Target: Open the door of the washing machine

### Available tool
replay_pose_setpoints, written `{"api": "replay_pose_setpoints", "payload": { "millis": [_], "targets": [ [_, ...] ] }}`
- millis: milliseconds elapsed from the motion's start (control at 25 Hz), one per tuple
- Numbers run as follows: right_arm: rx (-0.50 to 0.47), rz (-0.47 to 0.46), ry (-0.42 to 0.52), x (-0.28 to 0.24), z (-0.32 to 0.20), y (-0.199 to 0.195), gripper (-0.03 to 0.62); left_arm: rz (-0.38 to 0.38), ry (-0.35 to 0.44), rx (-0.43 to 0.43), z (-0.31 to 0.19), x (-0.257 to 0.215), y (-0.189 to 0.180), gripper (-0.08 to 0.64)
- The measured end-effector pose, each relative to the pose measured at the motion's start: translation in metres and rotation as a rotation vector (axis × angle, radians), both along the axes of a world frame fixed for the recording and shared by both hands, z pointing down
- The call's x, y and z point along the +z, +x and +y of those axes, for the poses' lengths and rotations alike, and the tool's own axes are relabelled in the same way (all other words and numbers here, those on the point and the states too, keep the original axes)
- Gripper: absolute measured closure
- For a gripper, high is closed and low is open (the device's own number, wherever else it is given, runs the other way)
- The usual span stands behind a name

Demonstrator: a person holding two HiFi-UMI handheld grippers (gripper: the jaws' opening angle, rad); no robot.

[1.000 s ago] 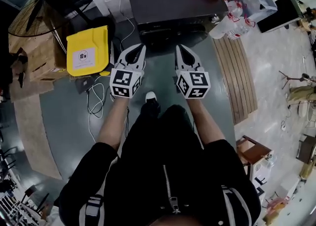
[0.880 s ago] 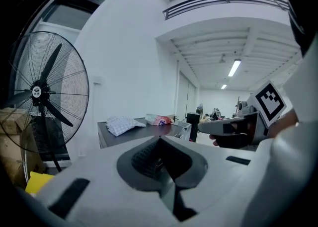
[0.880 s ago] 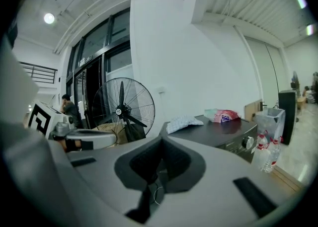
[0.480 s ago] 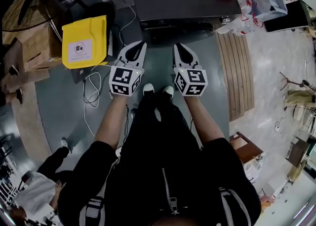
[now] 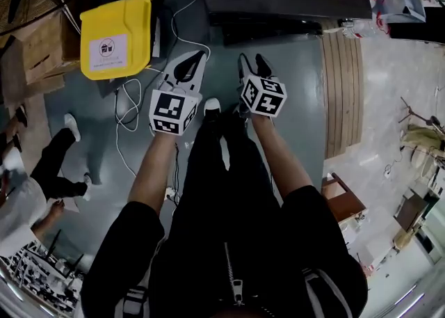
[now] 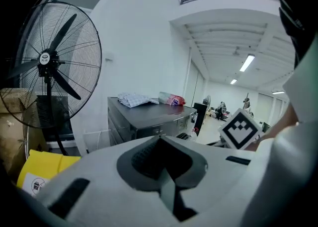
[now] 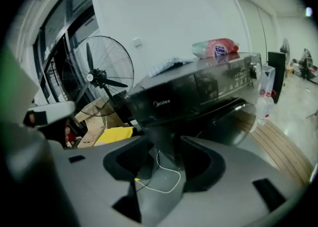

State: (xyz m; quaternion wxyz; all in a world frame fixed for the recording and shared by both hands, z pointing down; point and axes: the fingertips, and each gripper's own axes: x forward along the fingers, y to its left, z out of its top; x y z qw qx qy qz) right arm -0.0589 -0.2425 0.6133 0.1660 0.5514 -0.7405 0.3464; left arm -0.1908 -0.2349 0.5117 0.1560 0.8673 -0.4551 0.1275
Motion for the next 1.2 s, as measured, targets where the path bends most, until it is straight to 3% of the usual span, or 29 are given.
{"api": "replay_pose_setpoints", "payload": {
  "millis": [440,800,1000,1200],
  "targets": [
    [0.204,0.022,-0.238,0.127,-0.046,0.007,0.359,0.001,-0.077,-0.057,0.001,0.048,-0.035,0.557],
    [0.405,-0.010,-0.374,0.184,-0.065,0.019,0.330,-0.027,-0.149,-0.135,0.028,0.074,-0.073,0.557],
    [0.475,0.056,-0.381,0.194,-0.074,0.026,0.350,-0.036,-0.165,-0.168,0.039,0.086,-0.097,0.557],
    [0.511,0.025,-0.363,0.194,-0.073,0.024,0.365,-0.040,-0.176,-0.182,0.045,0.091,-0.105,0.557]
  ]
}}
